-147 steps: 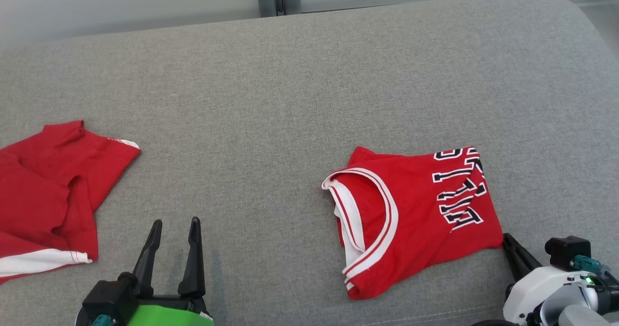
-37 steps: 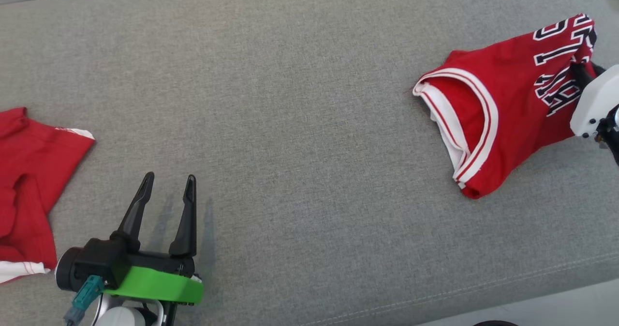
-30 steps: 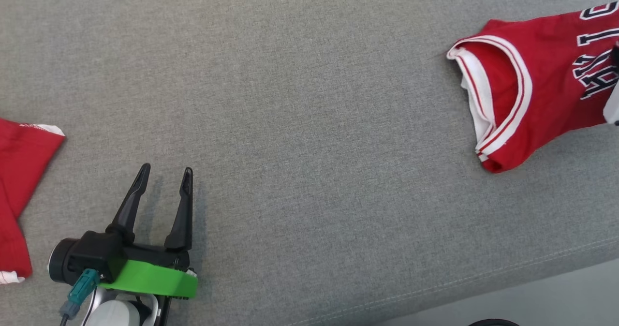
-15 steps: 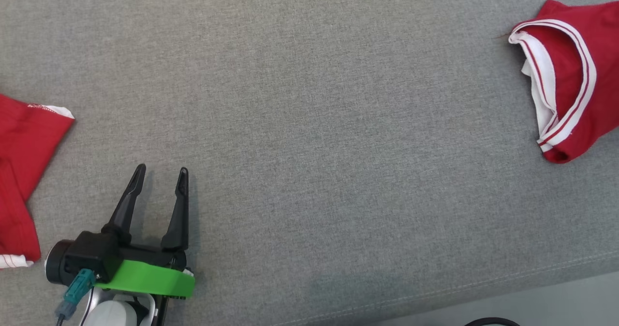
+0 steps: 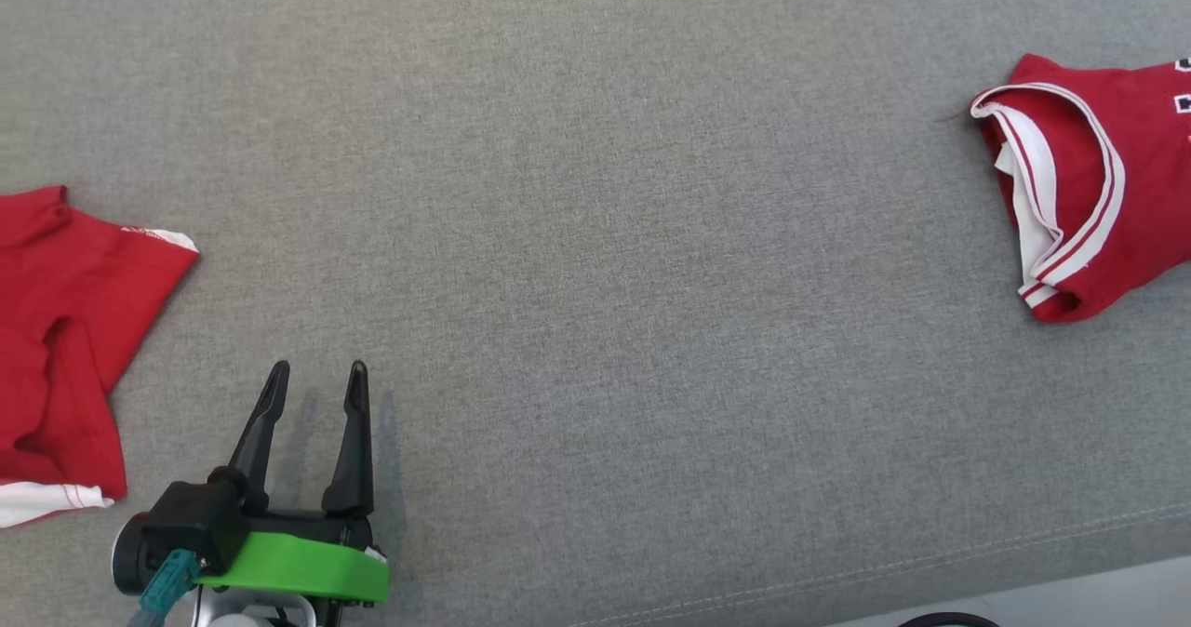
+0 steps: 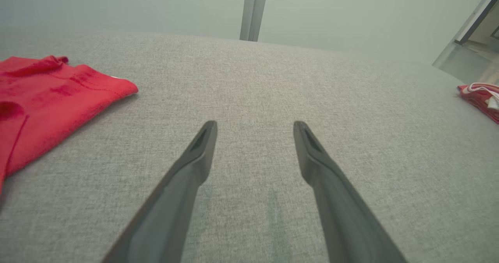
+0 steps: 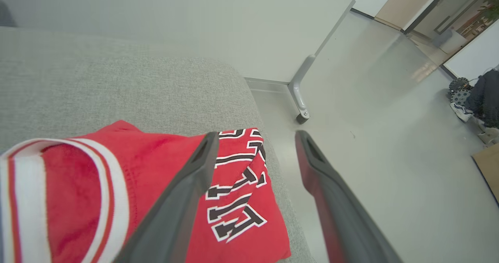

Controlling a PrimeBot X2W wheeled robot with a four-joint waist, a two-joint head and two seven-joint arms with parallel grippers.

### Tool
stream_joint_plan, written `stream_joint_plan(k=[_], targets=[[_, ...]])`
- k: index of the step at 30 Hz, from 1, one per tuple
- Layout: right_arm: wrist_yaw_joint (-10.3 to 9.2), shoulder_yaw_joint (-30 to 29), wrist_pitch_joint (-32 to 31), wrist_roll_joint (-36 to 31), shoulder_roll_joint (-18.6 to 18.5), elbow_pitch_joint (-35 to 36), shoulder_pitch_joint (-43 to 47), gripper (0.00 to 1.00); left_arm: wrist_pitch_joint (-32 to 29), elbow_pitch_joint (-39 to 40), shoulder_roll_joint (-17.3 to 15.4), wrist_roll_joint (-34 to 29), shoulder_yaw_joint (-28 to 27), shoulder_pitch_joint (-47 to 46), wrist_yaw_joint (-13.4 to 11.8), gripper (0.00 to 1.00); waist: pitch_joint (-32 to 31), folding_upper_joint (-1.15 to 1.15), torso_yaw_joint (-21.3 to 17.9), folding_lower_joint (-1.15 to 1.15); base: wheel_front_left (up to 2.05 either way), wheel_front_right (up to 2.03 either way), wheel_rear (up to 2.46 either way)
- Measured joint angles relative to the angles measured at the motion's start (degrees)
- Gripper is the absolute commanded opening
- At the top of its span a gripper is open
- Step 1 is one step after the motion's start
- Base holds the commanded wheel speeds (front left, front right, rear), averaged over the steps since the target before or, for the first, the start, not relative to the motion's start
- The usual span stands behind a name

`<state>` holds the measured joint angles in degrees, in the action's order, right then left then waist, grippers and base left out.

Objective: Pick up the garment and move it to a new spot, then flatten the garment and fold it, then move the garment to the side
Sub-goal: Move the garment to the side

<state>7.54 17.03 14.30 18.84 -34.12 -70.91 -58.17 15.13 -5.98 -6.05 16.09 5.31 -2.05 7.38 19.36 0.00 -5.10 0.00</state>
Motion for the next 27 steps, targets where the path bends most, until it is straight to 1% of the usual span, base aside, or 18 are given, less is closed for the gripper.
stream_joint_plan(k=[3, 5, 8, 10, 12, 15, 17, 20, 23, 27], targets=[[0.0, -1.23, 0.51, -0.14, 0.57, 4.94, 2.65, 1.0, 0.0, 0.0, 0.78, 0.0, -0.62, 0.82, 0.0, 1.0, -1.8, 0.0, 0.21, 0.0, 0.0, 0.0, 0.0], [0.0, -3.59, 0.63, -0.48, 0.31, 12.98, 5.73, 1.0, -0.01, 0.04, 1.32, 0.0, -1.18, 1.54, 0.0, 1.0, -3.03, 0.0, 0.41, 0.0, 0.0, 0.0, 0.0], [-0.01, -9.82, 0.76, -1.86, 1.15, 27.16, 13.42, 1.0, 0.0, 0.34, 1.92, 0.0, -2.24, 2.53, 0.0, 1.0, -4.87, 0.0, 0.84, 0.0, 0.0, 0.0, 0.0], [0.0, -13.6, 0.75, -3.44, 3.28, 35.54, 21.3, 1.0, 0.0, 0.29, 2.23, 0.01, -2.85, 3.55, 0.0, 1.0, -6.15, 0.0, 1.2, 0.0, 0.0, 0.0, 0.0], [-0.01, -17.49, 0.75, -4.79, 6.19, 43.63, 28.62, 1.0, 0.0, 0.12, 2.64, 0.01, -3.37, 4.55, 0.0, 1.0, -7.47, 0.0, 1.61, 0.0, 0.0, 0.0, 0.0], [0.0, -20.64, 0.76, -7.03, 10.24, 53.45, 37.55, 1.0, 0.0, -0.08, 2.81, 0.01, -3.99, 6.26, 0.0, 1.0, -9.43, 0.0, 2.25, 0.0, 0.0, 0.0, 0.0], [0.0, -22.35, 0.75, -7.91, 12.91, 57.7, 42.84, 1.0, 0.0, -0.35, 2.91, -0.01, -3.89, 6.8, 0.0, 1.0, -10.6, 0.0, 2.72, 0.0, 0.0, 0.0, 0.0], [-0.01, -23.97, 0.76, -8.78, 16.27, 62.27, 48.63, 1.0, 0.0, -1.16, 3.0, -0.16, -3.89, 7.04, 0.0, 1.0, -11.98, 0.0, 3.73, 0.0, 0.0, 0.0, 0.0], [-0.01, -23.88, 0.75, -9.34, 18.68, 64.21, 53.19, 1.0, 0.0, -2.05, 3.0, -0.56, -4.49, 7.0, 0.0, 1.0, -13.09, 0.0, 4.88, 0.0, 0.0, 0.0, 0.0], [-0.01, -23.63, 0.75, -10.1, 20.8, 65.39, 56.55, 1.0, 0.0, -3.18, 3.01, -0.6, -5.24, 6.98, 0.0, 1.0, -14.53, 0.0, 6.04, 0.0, 0.0, 0.0, 0.0]])
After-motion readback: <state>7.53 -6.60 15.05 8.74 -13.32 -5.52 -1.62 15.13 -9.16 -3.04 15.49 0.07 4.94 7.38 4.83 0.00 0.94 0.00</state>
